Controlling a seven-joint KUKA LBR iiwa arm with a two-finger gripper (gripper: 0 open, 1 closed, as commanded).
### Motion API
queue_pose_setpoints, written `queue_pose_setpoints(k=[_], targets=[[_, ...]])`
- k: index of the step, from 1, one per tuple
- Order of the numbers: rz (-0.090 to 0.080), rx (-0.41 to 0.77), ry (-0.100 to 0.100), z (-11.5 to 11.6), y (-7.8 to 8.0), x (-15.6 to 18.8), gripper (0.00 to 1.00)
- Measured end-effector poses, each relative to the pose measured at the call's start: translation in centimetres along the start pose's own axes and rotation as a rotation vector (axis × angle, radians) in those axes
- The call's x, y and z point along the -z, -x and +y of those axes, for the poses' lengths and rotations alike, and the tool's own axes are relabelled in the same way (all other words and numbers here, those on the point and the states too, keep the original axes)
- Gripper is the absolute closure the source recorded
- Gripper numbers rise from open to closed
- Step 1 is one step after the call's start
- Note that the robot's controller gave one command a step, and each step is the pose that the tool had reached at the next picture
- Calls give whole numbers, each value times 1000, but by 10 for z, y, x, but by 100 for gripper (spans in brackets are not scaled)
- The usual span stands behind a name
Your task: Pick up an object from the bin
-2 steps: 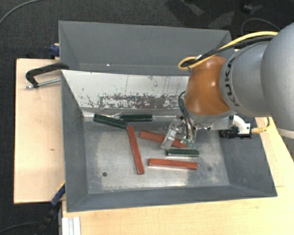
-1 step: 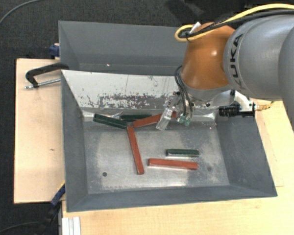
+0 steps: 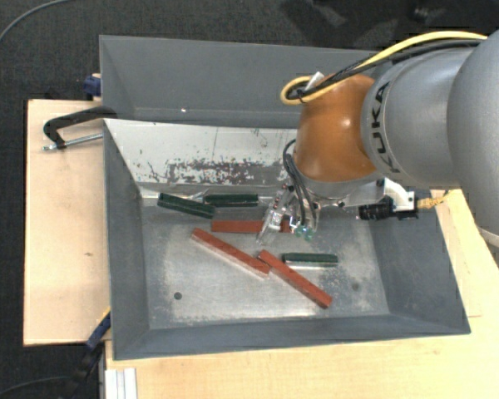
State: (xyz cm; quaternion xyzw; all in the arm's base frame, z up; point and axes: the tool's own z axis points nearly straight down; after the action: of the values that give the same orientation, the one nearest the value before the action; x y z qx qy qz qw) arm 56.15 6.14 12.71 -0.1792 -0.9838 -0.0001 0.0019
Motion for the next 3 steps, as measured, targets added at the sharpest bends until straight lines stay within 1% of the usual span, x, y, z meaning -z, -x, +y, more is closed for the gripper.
queue_pose_setpoints(k=[1,2,3], targets=[[-12,294,2,-20,-5,51,100],[-18,310,5,-21,-21,129,100],[-9,310,2,-21,-21,124,0]])
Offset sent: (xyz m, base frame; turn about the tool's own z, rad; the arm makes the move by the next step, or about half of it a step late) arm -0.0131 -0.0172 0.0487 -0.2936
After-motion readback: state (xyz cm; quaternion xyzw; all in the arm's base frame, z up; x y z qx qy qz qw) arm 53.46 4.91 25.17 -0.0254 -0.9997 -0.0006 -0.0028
